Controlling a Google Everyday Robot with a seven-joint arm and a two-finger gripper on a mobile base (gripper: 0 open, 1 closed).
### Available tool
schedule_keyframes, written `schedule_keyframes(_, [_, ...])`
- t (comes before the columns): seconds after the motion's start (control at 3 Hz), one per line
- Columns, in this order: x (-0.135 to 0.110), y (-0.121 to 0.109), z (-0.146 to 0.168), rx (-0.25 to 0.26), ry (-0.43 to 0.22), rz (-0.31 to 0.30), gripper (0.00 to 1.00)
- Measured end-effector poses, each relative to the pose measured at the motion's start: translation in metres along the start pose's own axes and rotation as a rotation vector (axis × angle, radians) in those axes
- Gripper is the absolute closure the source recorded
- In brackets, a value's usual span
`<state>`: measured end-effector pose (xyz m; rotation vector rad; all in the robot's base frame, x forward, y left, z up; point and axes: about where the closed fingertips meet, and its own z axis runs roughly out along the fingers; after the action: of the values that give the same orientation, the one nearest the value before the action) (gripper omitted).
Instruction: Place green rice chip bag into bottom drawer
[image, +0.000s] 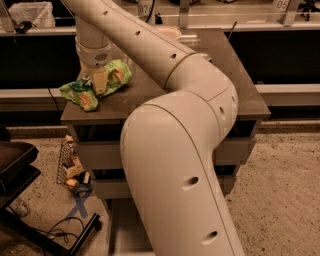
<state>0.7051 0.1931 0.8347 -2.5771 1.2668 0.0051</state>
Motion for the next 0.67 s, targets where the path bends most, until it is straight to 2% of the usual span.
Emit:
schedule_keyframes(0.33, [0.0,0.0,-0.002,0.0,0.0,0.0,1.0])
schedule_keyframes(0.67, [0.003,0.004,-0.019,0.042,0.017,0.026,1.0])
